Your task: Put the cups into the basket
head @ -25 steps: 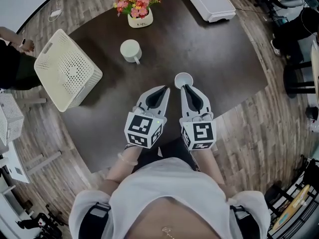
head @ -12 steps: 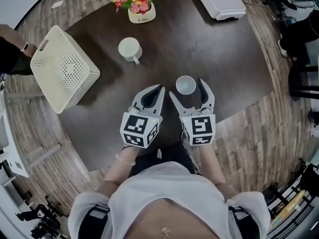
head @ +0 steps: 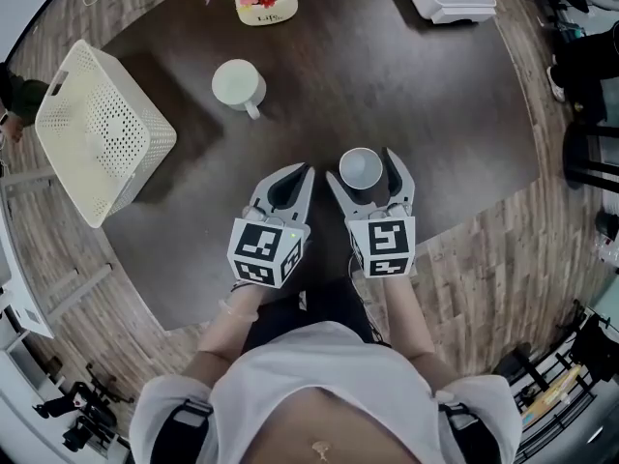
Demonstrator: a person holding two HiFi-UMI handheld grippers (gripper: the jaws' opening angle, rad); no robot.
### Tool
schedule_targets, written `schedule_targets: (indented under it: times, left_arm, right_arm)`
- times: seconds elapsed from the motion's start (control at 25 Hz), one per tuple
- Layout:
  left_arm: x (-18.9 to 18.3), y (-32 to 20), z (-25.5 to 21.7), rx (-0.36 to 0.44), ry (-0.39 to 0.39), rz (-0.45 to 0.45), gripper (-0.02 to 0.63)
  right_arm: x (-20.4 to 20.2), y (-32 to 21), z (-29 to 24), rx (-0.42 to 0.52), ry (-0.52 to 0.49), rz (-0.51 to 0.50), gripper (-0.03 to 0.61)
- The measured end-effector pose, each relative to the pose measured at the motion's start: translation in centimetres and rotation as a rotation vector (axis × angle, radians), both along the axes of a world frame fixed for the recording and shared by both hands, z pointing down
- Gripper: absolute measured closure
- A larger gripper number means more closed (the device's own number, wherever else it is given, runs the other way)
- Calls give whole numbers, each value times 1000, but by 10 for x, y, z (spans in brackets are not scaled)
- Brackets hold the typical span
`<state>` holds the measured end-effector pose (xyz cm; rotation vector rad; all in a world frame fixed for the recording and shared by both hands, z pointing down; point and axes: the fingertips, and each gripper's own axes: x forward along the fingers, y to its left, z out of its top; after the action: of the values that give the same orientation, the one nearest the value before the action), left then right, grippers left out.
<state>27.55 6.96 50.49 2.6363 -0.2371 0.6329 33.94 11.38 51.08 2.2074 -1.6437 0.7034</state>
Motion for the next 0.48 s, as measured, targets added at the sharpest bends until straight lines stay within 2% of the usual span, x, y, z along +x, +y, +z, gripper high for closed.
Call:
schedule_targets:
  times: [0.48]
  left_arm:
    - [-2,-4,12,-14,-21,-13,603]
  right_arm:
    - [-6,-8,15,-48,28,-60,184]
